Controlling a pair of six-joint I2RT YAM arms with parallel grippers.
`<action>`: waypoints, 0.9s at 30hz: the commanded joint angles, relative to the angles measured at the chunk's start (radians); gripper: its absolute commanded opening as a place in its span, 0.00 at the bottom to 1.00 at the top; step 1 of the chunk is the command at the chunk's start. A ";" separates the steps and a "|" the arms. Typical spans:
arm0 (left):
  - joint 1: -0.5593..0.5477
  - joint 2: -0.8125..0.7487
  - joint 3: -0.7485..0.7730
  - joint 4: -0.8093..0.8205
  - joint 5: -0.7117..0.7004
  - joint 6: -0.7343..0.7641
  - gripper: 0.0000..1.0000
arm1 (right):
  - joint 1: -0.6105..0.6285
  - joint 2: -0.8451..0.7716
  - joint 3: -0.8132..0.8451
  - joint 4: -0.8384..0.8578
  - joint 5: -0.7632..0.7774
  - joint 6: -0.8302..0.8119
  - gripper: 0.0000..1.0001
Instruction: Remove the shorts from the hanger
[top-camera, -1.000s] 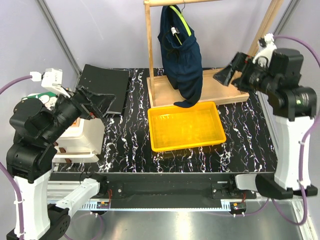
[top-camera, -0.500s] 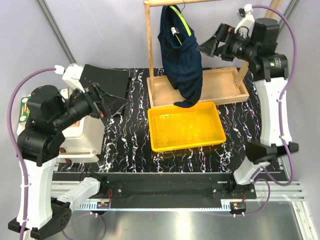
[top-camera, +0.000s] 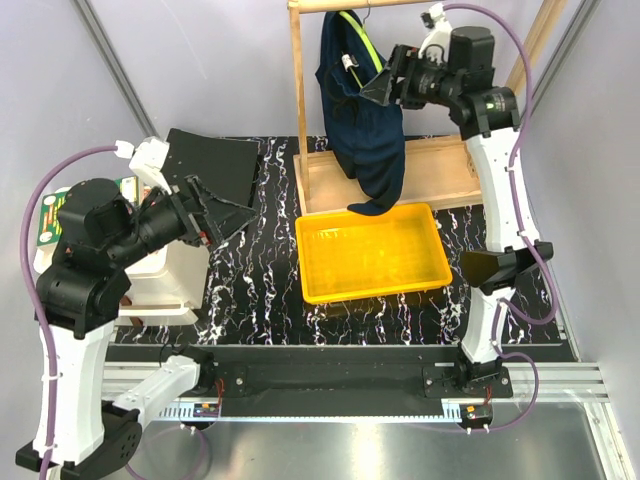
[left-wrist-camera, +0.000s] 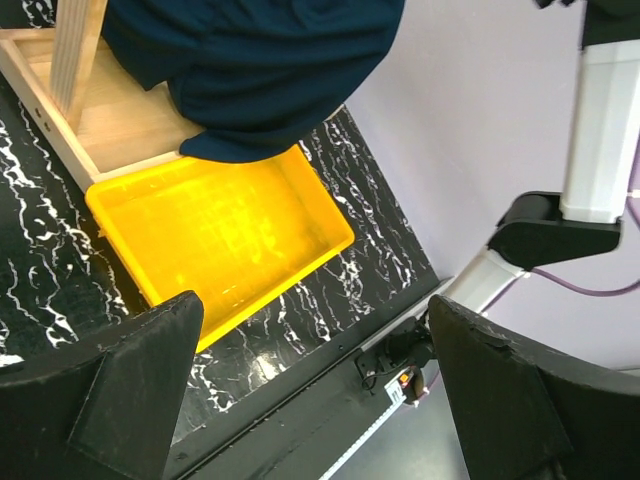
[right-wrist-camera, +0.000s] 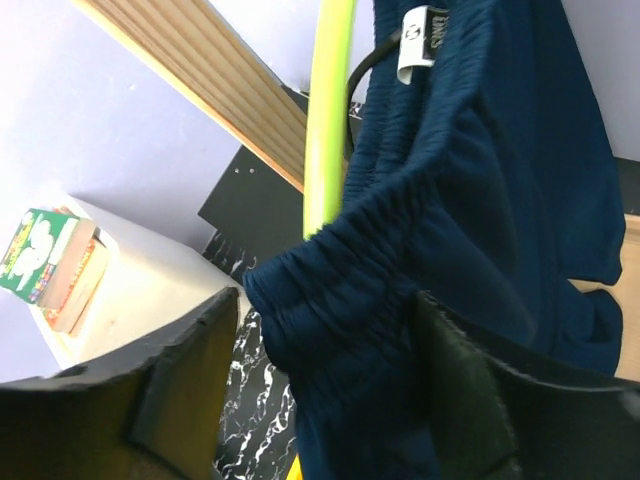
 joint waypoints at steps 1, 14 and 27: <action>0.001 -0.013 -0.003 0.033 0.049 -0.024 0.99 | 0.042 0.000 0.039 0.022 0.076 -0.034 0.67; 0.001 -0.001 -0.049 0.034 0.046 -0.044 0.99 | 0.061 0.028 0.042 0.142 0.095 0.079 0.09; -0.098 -0.079 -0.334 0.243 -0.025 -0.062 0.93 | 0.062 -0.037 -0.033 0.303 0.145 0.212 0.00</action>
